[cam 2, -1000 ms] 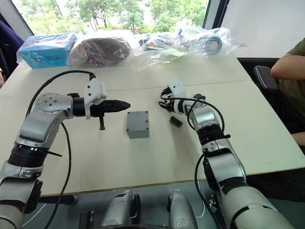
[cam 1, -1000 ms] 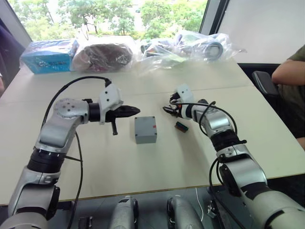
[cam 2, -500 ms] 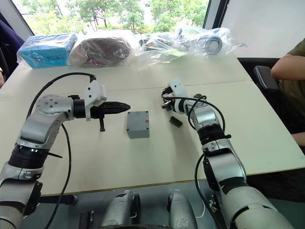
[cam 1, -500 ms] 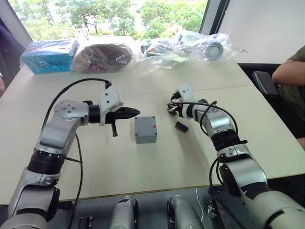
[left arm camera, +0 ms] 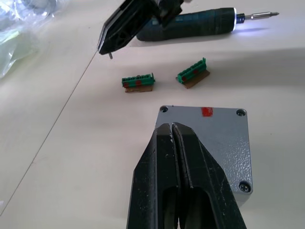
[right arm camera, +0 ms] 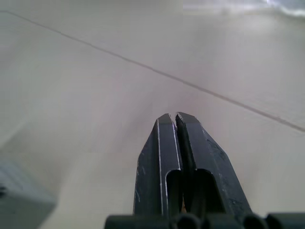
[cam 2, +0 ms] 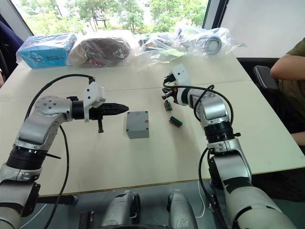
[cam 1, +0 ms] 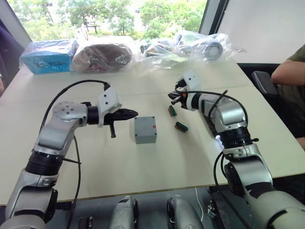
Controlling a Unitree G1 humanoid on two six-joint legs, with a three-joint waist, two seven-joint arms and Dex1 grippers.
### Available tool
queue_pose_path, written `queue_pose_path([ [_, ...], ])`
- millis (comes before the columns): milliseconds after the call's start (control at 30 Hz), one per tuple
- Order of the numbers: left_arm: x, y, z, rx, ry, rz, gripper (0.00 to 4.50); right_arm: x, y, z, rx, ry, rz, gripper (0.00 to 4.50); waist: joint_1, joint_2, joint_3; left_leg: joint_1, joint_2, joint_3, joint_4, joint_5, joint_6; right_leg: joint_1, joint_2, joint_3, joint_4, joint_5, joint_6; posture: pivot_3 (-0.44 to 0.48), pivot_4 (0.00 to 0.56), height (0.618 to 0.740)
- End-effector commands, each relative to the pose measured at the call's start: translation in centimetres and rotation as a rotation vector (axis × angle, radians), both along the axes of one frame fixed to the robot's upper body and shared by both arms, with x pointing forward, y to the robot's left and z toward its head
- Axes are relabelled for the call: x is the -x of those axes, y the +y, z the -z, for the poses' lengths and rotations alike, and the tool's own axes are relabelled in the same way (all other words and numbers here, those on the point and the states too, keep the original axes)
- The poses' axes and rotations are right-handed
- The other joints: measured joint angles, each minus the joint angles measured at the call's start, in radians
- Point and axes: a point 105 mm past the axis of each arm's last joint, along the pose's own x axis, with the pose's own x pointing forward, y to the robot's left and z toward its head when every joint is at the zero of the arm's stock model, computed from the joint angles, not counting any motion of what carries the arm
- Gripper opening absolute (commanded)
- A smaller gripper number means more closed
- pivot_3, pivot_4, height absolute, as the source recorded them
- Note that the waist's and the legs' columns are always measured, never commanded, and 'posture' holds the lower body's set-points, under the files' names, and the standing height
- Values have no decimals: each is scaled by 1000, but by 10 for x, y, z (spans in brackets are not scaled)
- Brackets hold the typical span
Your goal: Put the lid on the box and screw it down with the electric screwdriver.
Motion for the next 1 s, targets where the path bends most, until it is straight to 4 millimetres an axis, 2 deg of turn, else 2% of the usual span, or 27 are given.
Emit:
queue_pose_path([
  [33, 2, 3, -10, -2, -42, 1, 0, 30, 22, -10, 8, 13, -120, 9, 1, 0, 0, 0, 0, 0, 0, 0, 0, 0, 0, 0, 0, 0, 0, 0, 150, 740],
  [167, 2, 4, -10, -7, -36, 4, 0, 51, 38, -3, 36, 45, -191, 9, 2, 0, 0, 0, 0, 0, 0, 0, 0, 0, 0, 0, 0, 0, 0, 0, 150, 740],
  [300, 3, 4, -10, -12, -33, 9, 0, 59, 42, 6, 63, 66, -207, 9, 2, 0, 0, 0, 0, 0, 0, 0, 0, 0, 0, 0, 0, 0, 0, 0, 150, 740],
  [700, 5, 3, -8, -16, -32, 16, 0, 49, 46, 13, 70, 76, -186, 9, 2, 0, 0, 0, 0, 0, 0, 0, 0, 0, 0, 0, 0, 0, 0, 0, 150, 740],
  [1000, 6, 4, -8, -18, -32, 11, 0, 52, 53, 12, 72, 67, -219, 9, 1, 0, 0, 0, 0, 0, 0, 0, 0, 0, 0, 0, 0, 0, 0, 0, 150, 740],
])
